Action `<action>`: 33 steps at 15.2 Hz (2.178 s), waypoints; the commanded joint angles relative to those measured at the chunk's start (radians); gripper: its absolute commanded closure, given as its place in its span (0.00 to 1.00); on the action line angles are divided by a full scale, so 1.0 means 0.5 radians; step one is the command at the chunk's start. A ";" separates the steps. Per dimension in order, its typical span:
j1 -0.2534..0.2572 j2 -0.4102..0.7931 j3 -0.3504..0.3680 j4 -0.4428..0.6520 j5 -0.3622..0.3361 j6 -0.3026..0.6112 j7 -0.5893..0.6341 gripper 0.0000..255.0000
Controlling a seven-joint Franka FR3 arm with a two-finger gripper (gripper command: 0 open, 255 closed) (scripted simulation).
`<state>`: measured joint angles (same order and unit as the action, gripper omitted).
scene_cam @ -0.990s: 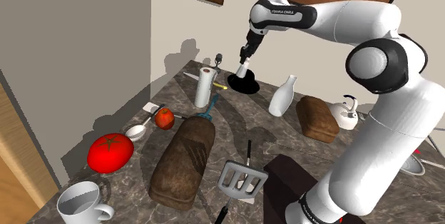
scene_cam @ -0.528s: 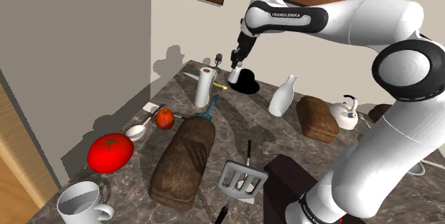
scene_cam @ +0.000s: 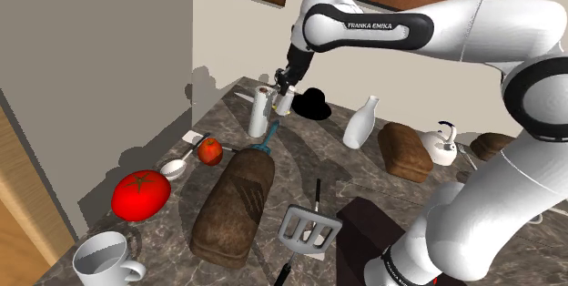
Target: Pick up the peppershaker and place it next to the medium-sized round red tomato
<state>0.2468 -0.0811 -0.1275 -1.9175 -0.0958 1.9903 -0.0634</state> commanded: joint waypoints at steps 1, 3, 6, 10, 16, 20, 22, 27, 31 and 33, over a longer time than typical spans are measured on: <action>0.041 -0.025 0.051 -0.022 -0.014 -0.011 0.099 1.00; 0.083 -0.041 0.105 -0.038 -0.025 -0.020 0.199 1.00; 0.146 -0.050 0.187 -0.044 -0.038 -0.038 0.347 1.00; 0.231 -0.034 0.295 -0.020 -0.053 -0.067 0.543 1.00; 0.360 0.050 0.452 0.085 -0.079 -0.125 0.833 1.00; 0.449 0.144 0.551 0.204 -0.107 -0.176 1.023 1.00; 0.495 0.204 0.598 0.279 -0.125 -0.206 1.117 1.00; 0.557 0.294 0.652 0.313 -0.157 -0.171 1.248 1.00; 0.555 0.304 0.651 0.218 -0.166 -0.068 1.265 1.00; 0.555 0.311 0.650 0.173 -0.171 -0.016 1.274 1.00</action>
<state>0.5245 0.0720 0.1978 -1.8175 -0.1796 1.9661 0.5708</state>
